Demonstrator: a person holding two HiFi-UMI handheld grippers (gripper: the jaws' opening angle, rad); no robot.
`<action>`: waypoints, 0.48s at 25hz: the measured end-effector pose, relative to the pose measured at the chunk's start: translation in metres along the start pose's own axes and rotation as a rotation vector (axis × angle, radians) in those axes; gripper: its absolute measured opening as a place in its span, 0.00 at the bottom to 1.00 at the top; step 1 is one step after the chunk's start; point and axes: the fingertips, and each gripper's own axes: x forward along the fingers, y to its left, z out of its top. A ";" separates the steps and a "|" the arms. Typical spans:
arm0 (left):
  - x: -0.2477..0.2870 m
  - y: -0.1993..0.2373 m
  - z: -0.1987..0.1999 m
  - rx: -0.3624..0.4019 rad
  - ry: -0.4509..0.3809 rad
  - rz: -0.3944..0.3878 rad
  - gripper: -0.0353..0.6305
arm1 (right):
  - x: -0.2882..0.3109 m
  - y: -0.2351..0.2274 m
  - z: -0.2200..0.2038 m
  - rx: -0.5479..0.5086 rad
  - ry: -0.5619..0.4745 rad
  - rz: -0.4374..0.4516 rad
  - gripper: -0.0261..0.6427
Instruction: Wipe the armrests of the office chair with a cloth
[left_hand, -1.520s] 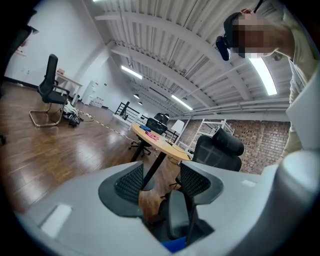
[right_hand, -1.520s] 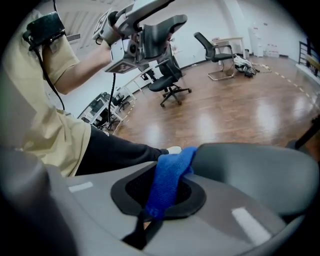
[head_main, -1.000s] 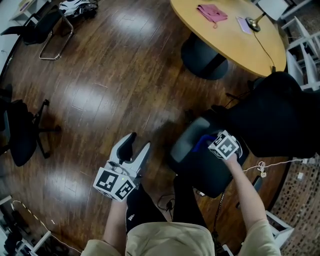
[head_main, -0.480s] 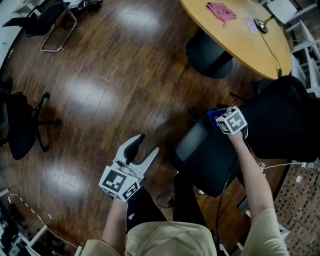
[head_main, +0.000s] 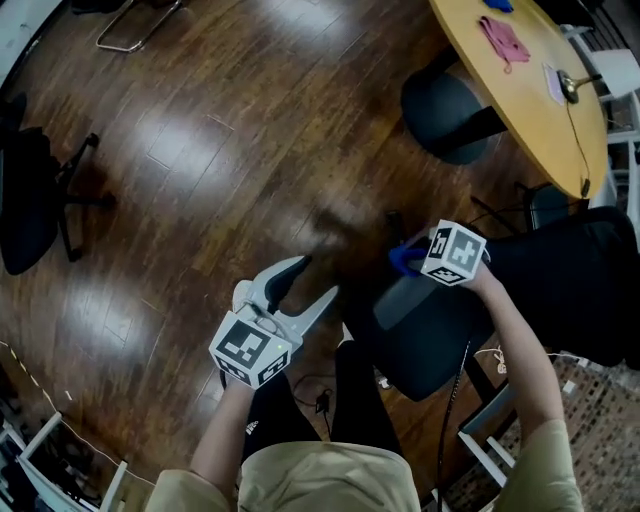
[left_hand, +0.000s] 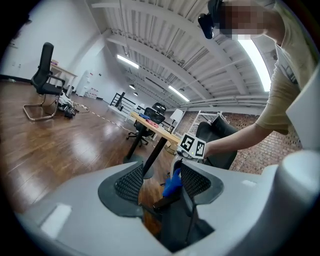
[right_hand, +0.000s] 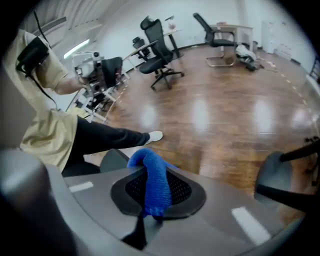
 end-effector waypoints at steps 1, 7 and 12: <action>0.002 0.006 -0.002 0.000 0.002 -0.005 0.40 | 0.007 0.009 0.003 -0.027 0.040 0.066 0.07; 0.019 0.042 -0.017 -0.010 0.018 -0.019 0.40 | 0.030 -0.035 0.016 -0.102 0.212 0.213 0.07; 0.023 0.073 -0.042 0.016 0.019 -0.015 0.40 | 0.058 -0.017 -0.002 -0.101 0.414 0.661 0.07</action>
